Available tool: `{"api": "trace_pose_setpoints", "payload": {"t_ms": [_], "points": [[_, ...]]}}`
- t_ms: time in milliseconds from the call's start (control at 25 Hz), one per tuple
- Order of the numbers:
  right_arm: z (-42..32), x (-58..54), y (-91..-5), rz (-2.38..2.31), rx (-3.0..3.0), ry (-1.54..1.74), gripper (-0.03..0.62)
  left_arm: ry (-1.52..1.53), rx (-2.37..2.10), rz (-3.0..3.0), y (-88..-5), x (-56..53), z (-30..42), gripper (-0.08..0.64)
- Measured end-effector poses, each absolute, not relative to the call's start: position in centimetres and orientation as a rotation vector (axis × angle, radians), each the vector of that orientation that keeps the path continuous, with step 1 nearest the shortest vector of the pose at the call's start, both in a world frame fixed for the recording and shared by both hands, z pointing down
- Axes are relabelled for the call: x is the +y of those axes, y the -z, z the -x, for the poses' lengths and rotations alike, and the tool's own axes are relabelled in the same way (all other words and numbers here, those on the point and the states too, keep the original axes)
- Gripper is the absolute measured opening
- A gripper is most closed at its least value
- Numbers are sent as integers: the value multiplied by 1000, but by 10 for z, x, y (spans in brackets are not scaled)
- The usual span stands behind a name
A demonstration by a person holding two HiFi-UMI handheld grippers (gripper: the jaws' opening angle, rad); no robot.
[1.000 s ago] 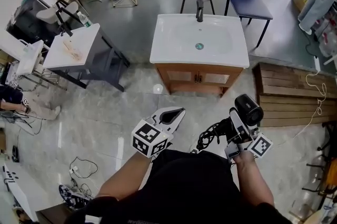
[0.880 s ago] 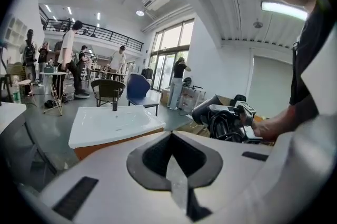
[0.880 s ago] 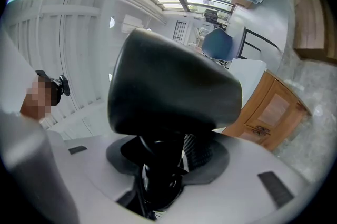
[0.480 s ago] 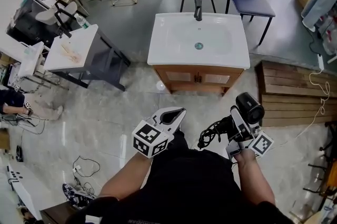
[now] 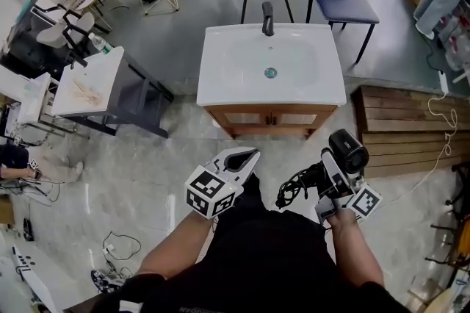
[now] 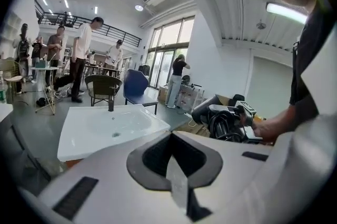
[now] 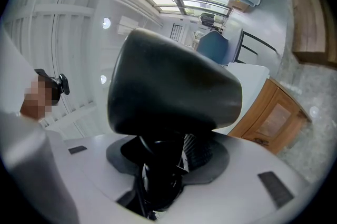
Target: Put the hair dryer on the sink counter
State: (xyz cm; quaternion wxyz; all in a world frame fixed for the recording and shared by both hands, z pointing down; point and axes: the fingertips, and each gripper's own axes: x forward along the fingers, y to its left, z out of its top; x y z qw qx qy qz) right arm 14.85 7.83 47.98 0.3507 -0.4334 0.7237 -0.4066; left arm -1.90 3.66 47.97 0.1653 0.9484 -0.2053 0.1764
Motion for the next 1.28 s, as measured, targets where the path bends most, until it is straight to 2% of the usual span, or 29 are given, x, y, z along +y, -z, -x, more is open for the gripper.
{"api": "trace_pose_setpoints", "payload": {"t_ms": [1280], "points": [[-143,-181,-470,1364,1804,993,163,-491,-362,-2738,-476,-255,16,0]]}}
